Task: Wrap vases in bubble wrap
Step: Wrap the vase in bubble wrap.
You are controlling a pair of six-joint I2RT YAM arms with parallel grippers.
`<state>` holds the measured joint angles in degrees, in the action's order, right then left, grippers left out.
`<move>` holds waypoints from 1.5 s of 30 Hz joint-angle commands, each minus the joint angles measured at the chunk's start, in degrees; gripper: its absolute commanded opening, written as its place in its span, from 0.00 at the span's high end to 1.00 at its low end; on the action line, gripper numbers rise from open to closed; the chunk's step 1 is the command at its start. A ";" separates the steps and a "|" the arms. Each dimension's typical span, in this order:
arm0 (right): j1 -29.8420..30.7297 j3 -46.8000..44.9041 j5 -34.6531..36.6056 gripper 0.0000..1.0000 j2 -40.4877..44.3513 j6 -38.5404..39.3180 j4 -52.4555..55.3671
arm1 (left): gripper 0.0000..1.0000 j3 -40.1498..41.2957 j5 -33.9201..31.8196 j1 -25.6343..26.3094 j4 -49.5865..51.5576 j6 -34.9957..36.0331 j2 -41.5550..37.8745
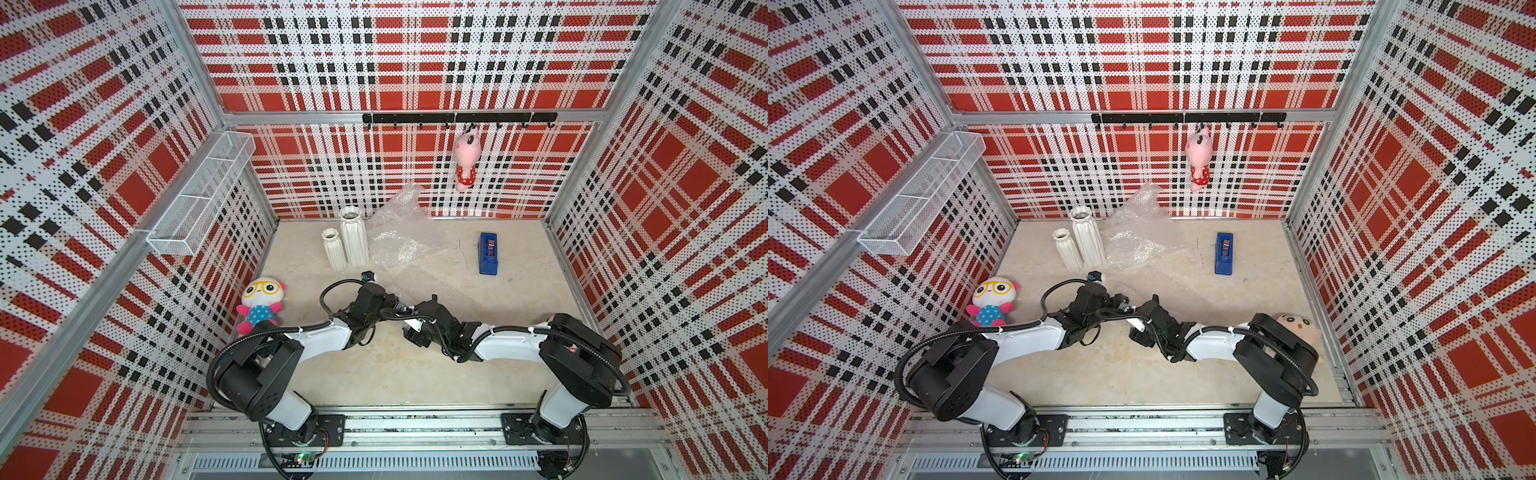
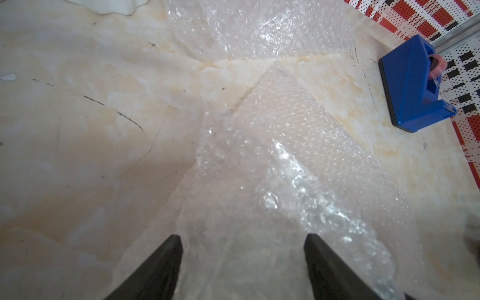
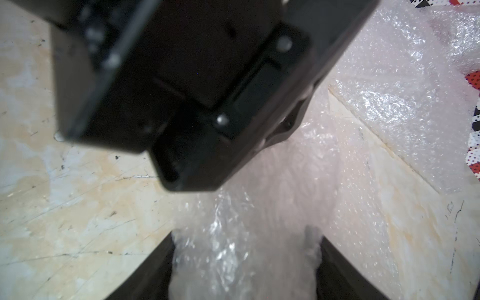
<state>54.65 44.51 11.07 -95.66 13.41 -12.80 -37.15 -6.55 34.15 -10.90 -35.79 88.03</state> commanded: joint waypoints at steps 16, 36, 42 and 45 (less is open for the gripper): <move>0.72 -8.77 3.80 0.00 10.48 5.48 -3.29 | 0.23 0.12 1.92 0.65 3.85 2.38 2.21; 3.64 -7.69 5.01 0.11 1.85 13.61 -7.92 | 0.22 0.63 2.77 0.57 3.14 2.48 1.76; 3.53 -8.39 7.24 0.12 -0.64 11.09 -8.66 | 0.22 0.17 3.10 0.30 2.90 2.41 1.53; 3.39 -7.35 7.43 0.12 -1.06 8.77 -6.37 | 0.22 -0.29 3.12 0.18 3.12 2.39 1.70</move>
<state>58.06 36.93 18.55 -94.59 24.95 -23.73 -37.47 -5.80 34.15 -11.38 -35.05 88.58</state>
